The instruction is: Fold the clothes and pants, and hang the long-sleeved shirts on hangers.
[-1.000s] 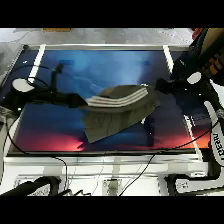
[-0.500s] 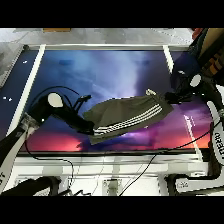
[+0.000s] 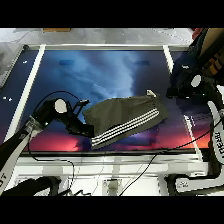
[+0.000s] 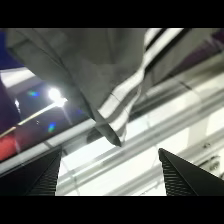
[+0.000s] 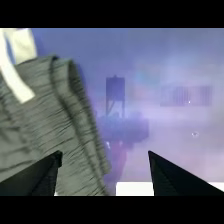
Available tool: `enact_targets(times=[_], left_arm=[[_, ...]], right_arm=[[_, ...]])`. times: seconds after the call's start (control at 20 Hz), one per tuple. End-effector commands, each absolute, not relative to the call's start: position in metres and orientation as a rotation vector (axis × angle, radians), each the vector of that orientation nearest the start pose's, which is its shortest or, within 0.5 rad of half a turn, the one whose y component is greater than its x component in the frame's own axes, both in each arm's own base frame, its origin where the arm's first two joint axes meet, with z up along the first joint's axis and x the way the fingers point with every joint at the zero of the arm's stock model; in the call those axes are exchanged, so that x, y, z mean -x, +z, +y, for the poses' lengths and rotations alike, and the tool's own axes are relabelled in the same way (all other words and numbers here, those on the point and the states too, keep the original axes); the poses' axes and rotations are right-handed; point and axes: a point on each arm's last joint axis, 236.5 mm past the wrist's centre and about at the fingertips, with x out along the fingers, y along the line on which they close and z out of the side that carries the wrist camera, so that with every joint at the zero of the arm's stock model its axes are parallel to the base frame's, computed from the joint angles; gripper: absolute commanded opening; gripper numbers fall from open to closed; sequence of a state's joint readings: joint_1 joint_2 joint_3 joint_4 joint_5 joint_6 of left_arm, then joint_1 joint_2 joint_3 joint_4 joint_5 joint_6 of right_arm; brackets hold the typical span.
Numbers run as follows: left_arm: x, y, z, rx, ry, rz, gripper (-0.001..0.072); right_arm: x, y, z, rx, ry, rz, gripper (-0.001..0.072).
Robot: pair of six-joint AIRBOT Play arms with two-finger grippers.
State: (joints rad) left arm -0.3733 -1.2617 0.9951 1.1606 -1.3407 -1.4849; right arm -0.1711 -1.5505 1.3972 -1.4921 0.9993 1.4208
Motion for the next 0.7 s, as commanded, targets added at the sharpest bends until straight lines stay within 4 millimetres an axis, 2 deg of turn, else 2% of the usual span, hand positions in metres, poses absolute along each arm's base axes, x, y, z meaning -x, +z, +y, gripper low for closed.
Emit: enact_targets(times=[0.0, 0.1, 0.15, 0.2, 0.25, 0.3, 0.35, 0.4, 0.45, 0.5, 0.65], left_arm=[[-0.254, -0.029, -0.19, 0.012, -0.563, 1.585, 0.0709], [-0.261, -0.029, -0.191, 0.013, -0.555, 1.554, 0.0709], [-0.265, -0.029, -0.192, 0.016, -0.553, 1.538, 0.0709], [-0.27, -0.029, -0.193, 0.02, -0.55, 1.518, 0.0709], [-0.274, -0.029, -0.194, 0.024, -0.547, 1.501, 0.0709], [-0.278, -0.028, -0.195, 0.028, -0.544, 1.482, 0.0709], [-0.282, -0.028, -0.196, 0.032, -0.542, 1.464, 0.0709], [-0.285, -0.028, -0.197, 0.035, -0.54, 1.451, 0.0709], [-0.287, -0.027, -0.198, 0.036, -0.539, 1.445, 0.0709], [-0.287, -0.027, -0.198, 0.036, -0.539, 1.444, 0.0709], [-0.287, -0.027, -0.198, 0.036, -0.539, 1.444, 0.0709]], right_arm=[[-0.482, -0.016, -0.089, -0.094, -0.069, 1.139, 0.0572], [-0.483, -0.023, -0.098, -0.208, -0.058, 1.156, 0.0537], [-0.483, -0.027, -0.094, -0.282, 0.0, 1.172, 0.0536], [-0.48, -0.031, -0.083, -0.361, 0.09, 1.195, 0.0536], [-0.473, -0.033, -0.064, -0.451, 0.226, 1.229, 0.053], [-0.461, -0.033, -0.045, -0.547, 0.351, 1.271, 0.045], [-0.447, -0.038, -0.03, -0.634, 0.444, 1.329, 0.0442], [-0.438, -0.05, -0.027, -0.662, 0.469, 1.38, 0.0449], [-0.437, -0.062, -0.03, -0.645, 0.462, 1.396, 0.0547], [-0.446, -0.073, -0.038, -0.594, 0.437, 1.367, 0.0687], [-0.475, -0.083, -0.053, -0.508, 0.351, 1.267, 0.069]])
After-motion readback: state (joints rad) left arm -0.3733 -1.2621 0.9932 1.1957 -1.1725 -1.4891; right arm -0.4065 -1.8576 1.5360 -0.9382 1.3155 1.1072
